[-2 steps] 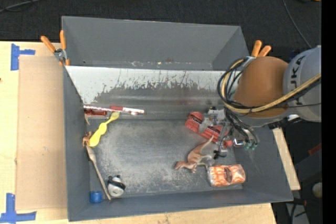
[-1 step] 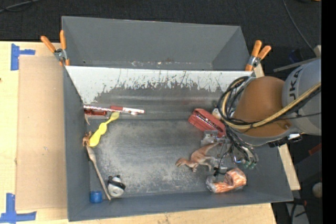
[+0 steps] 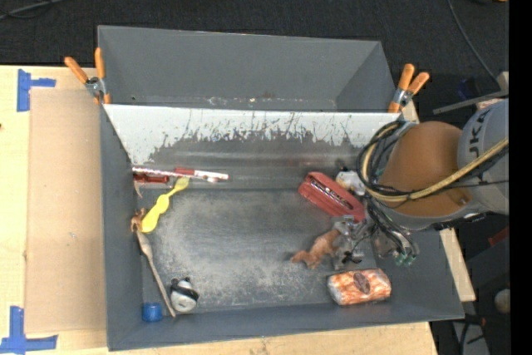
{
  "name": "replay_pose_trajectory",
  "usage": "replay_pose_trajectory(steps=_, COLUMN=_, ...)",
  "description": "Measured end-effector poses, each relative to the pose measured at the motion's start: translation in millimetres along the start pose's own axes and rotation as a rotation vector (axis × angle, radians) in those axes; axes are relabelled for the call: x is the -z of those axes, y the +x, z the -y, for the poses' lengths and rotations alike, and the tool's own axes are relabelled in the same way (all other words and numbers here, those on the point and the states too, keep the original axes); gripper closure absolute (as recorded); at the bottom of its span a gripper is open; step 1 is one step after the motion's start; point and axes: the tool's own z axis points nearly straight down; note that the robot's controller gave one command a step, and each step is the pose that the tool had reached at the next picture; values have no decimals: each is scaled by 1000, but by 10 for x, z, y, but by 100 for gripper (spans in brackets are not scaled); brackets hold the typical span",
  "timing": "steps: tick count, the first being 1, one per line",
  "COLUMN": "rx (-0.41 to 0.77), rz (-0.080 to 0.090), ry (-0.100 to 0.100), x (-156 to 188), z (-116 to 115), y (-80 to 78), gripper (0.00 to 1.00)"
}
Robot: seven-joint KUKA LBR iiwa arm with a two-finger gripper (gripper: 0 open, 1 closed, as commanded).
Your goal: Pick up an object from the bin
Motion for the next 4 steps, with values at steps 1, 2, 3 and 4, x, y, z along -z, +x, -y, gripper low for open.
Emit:
replay_pose_trajectory(steps=1, rx=-3, rz=0, ry=0, x=-1, z=3, y=1, gripper=100)
replay_pose_trajectory(steps=2, rx=-4, rz=0, ry=0, x=-1, z=4, y=2, gripper=100)
replay_pose_trajectory(steps=3, rx=-6, rz=0, ry=0, x=-1, z=5, y=2, gripper=100)
replay_pose_trajectory(steps=4, rx=-7, rz=0, ry=-1, x=-1, z=5, y=2, gripper=100)
